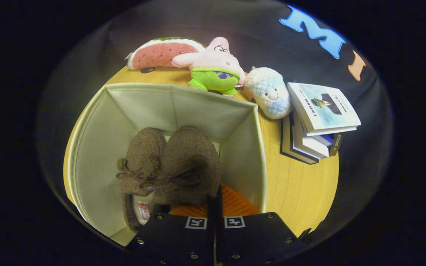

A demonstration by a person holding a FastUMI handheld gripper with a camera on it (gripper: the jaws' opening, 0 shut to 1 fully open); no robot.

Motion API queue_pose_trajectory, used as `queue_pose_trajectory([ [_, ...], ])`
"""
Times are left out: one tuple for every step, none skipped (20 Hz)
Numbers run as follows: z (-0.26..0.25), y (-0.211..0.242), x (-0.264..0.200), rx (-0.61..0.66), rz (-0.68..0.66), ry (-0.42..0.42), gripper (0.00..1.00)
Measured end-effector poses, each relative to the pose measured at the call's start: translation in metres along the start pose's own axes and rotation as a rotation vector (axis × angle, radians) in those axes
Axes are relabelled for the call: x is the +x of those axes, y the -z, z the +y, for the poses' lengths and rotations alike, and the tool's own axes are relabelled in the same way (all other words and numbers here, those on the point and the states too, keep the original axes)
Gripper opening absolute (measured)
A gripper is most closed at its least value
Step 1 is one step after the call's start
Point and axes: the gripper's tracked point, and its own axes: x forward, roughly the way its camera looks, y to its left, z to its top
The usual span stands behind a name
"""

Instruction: Open the storage box then place both shoes into the box .Put the left shoe in first, then the right shoe, with the right side of both shoes facing outward in a uniform manner.

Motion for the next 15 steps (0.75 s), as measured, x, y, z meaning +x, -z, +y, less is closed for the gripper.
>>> queue_pose_trajectory([
  [0.001,0.001,-0.001,-0.031,-0.004,0.002,0.07],
  [0.006,0.003,-0.003,-0.053,-0.006,-0.019,0.11],
  [0.007,0.006,-0.006,-0.063,-0.007,-0.028,0.17],
  [0.009,0.007,-0.011,-0.047,-0.020,-0.051,0.22],
  [0.011,0.005,-0.016,-0.026,-0.043,-0.076,0.24],
  [0.010,0.003,-0.025,-0.009,-0.070,-0.094,0.37],
  [0.009,0.002,-0.035,0.000,-0.096,-0.107,0.37],
  [0.007,-0.001,-0.046,0.007,-0.133,-0.128,0.42],
  [0.001,-0.010,-0.059,0.012,-0.193,-0.125,0.46],
  [-0.013,-0.020,-0.074,0.013,-0.265,-0.109,0.59],
  [-0.026,-0.030,-0.092,0.021,-0.339,-0.101,0.61],
  [-0.038,-0.038,-0.108,0.032,-0.403,-0.104,0.61],
  [-0.052,-0.043,-0.124,0.046,-0.467,-0.108,0.61],
  [-0.073,-0.048,-0.138,0.065,-0.525,-0.091,0.61],
  [-0.095,-0.049,-0.151,0.091,-0.579,-0.064,0.61],
])
